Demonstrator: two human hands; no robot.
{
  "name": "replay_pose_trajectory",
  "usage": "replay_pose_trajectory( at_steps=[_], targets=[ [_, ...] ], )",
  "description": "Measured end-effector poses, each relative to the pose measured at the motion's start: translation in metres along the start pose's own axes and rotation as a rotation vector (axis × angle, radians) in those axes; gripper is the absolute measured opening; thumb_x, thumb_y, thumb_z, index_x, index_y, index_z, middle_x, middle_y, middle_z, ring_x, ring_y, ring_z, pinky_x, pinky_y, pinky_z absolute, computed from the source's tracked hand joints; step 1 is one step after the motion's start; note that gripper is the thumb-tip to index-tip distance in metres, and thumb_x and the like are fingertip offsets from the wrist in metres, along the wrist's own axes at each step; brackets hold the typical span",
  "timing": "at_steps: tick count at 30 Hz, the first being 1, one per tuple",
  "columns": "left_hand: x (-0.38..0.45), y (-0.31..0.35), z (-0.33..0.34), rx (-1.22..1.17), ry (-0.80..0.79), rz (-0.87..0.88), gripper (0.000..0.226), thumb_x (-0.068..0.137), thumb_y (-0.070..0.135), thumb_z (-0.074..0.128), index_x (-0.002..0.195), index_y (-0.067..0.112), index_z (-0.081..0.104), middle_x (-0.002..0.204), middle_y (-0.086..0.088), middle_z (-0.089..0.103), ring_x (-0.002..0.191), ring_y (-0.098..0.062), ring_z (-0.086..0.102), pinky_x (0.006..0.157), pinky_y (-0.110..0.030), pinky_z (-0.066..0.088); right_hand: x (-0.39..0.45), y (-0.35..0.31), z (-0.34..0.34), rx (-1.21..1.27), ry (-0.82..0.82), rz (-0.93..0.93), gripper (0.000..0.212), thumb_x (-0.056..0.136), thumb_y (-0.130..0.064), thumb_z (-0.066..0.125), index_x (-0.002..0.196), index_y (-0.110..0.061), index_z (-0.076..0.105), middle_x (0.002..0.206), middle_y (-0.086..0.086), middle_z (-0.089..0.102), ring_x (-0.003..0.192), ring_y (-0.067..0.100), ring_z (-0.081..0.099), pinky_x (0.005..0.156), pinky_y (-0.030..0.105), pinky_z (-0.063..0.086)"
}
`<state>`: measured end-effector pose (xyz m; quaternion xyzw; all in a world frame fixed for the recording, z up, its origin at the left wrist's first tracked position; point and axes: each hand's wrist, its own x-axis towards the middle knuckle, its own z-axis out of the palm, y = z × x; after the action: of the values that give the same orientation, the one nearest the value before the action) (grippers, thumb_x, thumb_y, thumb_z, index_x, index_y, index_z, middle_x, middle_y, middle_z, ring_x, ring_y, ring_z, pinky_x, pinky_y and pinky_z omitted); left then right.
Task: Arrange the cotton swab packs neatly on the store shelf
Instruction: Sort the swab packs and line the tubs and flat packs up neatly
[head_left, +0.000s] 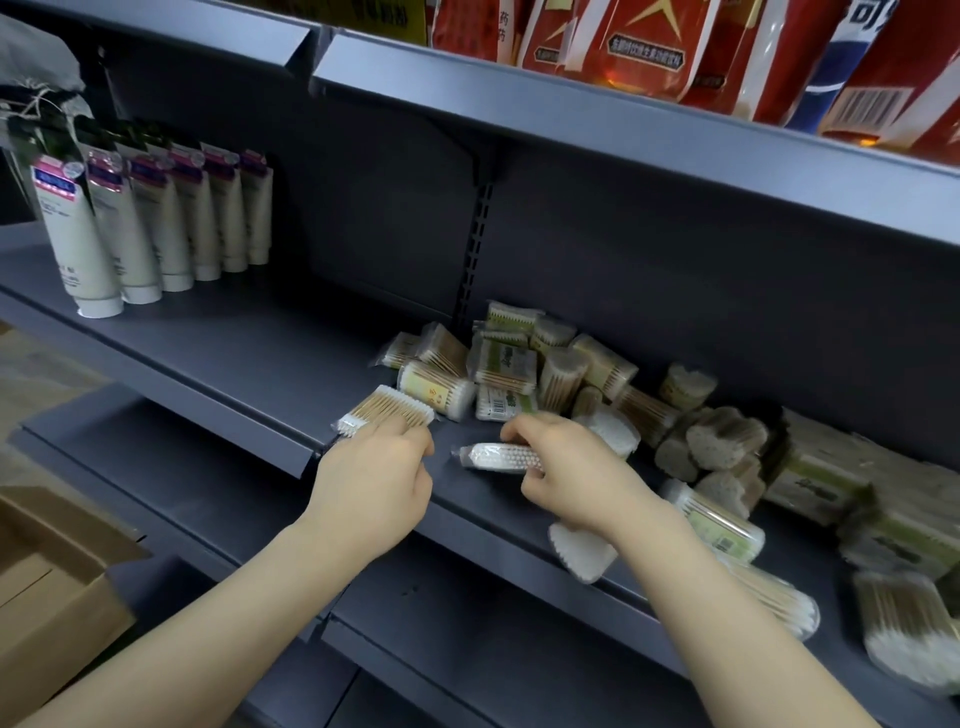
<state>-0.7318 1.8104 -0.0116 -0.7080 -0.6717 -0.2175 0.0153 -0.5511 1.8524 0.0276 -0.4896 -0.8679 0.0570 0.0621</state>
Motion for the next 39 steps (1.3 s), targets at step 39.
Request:
replay_pose_trajectory(
  at_steps=[39],
  targets=[
    [0.026, 0.210, 0.043, -0.574, -0.056, 0.184, 0.014, 0.093, 0.027, 0.046, 0.094, 0.017, 0.055, 0.097, -0.001, 0.056, 0.092, -0.020, 0.053, 0.075, -0.036, 0.045, -0.147, 0.162, -0.057, 0.446, 0.495, 0.258, 0.057, 0.083, -0.002, 0.057, 0.125, -0.036, 0.042, 0.098, -0.009, 0.060, 0.082, 0.002, 0.058, 0.073, 0.006, 0.042]
  ],
)
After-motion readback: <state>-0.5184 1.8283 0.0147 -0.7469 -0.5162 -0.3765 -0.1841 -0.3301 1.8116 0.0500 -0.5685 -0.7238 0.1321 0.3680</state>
